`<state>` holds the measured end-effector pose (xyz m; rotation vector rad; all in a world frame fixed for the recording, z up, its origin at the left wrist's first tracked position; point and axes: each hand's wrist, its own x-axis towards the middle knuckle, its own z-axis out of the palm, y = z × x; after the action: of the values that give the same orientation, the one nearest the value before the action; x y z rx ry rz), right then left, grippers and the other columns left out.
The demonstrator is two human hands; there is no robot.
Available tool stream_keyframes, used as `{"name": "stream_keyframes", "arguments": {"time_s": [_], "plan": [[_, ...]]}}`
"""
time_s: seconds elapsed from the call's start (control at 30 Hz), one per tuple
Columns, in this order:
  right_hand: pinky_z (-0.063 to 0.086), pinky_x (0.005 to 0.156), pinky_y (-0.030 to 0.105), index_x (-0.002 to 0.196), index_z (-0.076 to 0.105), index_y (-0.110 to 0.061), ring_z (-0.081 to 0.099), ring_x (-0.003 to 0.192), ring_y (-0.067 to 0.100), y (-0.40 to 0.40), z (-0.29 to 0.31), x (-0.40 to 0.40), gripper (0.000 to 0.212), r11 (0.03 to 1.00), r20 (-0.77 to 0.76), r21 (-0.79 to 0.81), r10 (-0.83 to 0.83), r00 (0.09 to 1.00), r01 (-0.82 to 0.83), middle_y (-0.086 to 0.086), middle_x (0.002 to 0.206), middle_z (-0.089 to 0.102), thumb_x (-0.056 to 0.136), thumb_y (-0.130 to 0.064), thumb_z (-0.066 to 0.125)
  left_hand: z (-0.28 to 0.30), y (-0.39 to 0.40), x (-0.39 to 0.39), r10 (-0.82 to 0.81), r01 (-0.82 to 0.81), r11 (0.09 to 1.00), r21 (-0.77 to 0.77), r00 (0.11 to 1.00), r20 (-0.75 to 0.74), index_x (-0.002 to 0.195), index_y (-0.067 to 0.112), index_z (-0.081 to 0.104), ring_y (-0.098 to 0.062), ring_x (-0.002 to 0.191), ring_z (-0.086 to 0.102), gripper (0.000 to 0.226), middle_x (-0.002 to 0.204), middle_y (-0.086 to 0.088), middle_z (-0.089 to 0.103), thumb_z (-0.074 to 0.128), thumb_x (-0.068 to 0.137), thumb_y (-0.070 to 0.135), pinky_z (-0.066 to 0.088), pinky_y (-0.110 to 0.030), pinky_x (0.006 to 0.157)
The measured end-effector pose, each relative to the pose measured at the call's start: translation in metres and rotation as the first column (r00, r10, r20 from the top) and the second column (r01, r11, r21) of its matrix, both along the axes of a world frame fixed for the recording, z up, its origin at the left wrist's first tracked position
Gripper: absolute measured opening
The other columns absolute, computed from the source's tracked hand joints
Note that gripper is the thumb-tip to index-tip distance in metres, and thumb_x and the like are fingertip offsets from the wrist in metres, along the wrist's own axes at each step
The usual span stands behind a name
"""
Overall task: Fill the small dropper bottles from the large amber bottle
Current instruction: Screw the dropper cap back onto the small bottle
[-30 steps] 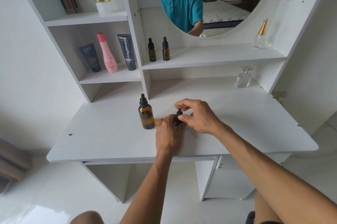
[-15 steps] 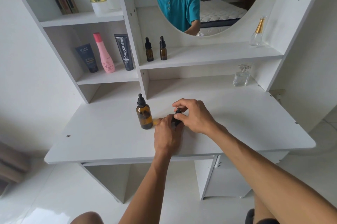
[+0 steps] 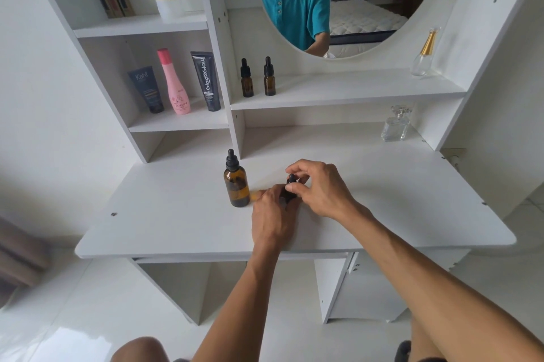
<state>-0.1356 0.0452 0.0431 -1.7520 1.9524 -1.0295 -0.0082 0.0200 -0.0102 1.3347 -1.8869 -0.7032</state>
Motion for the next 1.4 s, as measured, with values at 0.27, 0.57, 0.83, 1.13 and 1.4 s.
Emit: {"name": "stream_keyframes", "arguments": {"time_s": [0.27,0.57,0.83,1.13,1.4], "plan": [[0.052,0.078,0.026,0.106,0.071,-0.023,0.064,0.079,0.013,0.002,-0.001,0.003,0.026,0.999,0.001,-0.030,-0.043,0.999,0.043,-0.014,0.089,0.067,0.081,-0.026,0.078,0.002,0.001,-0.001,0.014,-0.015,1.000,0.010,1.000,0.017,0.098,0.015,0.067,-0.025,0.096,0.054,0.021,0.094,-0.005,0.071,0.065,0.091,0.034,0.044,-0.037,0.068],[0.051,0.079,0.024,0.102,0.071,-0.015,0.068,0.084,0.015,0.005,-0.002,0.002,0.020,0.999,0.041,0.009,-0.041,0.998,0.041,-0.006,0.091,0.070,0.084,-0.021,0.075,0.006,0.002,0.005,-0.034,0.033,0.999,0.014,0.998,0.059,0.106,0.016,0.067,-0.024,0.098,0.058,0.028,0.101,-0.001,0.071,0.072,0.087,0.036,0.037,-0.029,0.071],[0.052,0.083,0.027,0.107,0.068,-0.013,0.065,0.084,0.013,0.010,0.006,-0.014,0.020,0.988,0.072,-0.097,-0.114,0.991,0.120,-0.005,0.091,0.066,0.088,-0.017,0.071,0.003,0.000,0.000,-0.090,0.094,0.996,-0.004,0.968,0.236,0.139,0.011,0.050,-0.025,0.129,0.045,0.049,0.137,-0.006,0.057,0.061,0.096,0.031,0.037,-0.033,0.106],[0.049,0.078,0.018,0.115,0.065,-0.009,0.063,0.081,0.010,-0.028,0.072,-0.034,0.024,0.919,0.074,-0.367,-0.127,0.989,0.146,-0.002,0.094,0.067,0.092,-0.018,0.067,-0.006,-0.030,-0.020,-0.176,0.193,0.981,0.006,0.880,0.441,0.154,0.013,0.034,-0.023,0.151,0.022,0.059,0.163,-0.006,0.029,0.038,0.104,0.045,0.016,-0.039,0.123],[0.054,0.076,0.035,0.102,0.065,-0.006,0.067,0.080,0.017,-0.103,0.127,-0.043,0.019,0.835,0.023,-0.529,-0.167,0.986,0.154,0.002,0.089,0.071,0.092,-0.022,0.063,-0.006,-0.045,-0.031,-0.150,0.188,0.982,-0.019,0.837,0.527,0.155,0.019,0.028,-0.017,0.153,0.010,0.061,0.164,0.003,0.023,0.027,0.103,0.051,0.006,-0.043,0.124]]}}
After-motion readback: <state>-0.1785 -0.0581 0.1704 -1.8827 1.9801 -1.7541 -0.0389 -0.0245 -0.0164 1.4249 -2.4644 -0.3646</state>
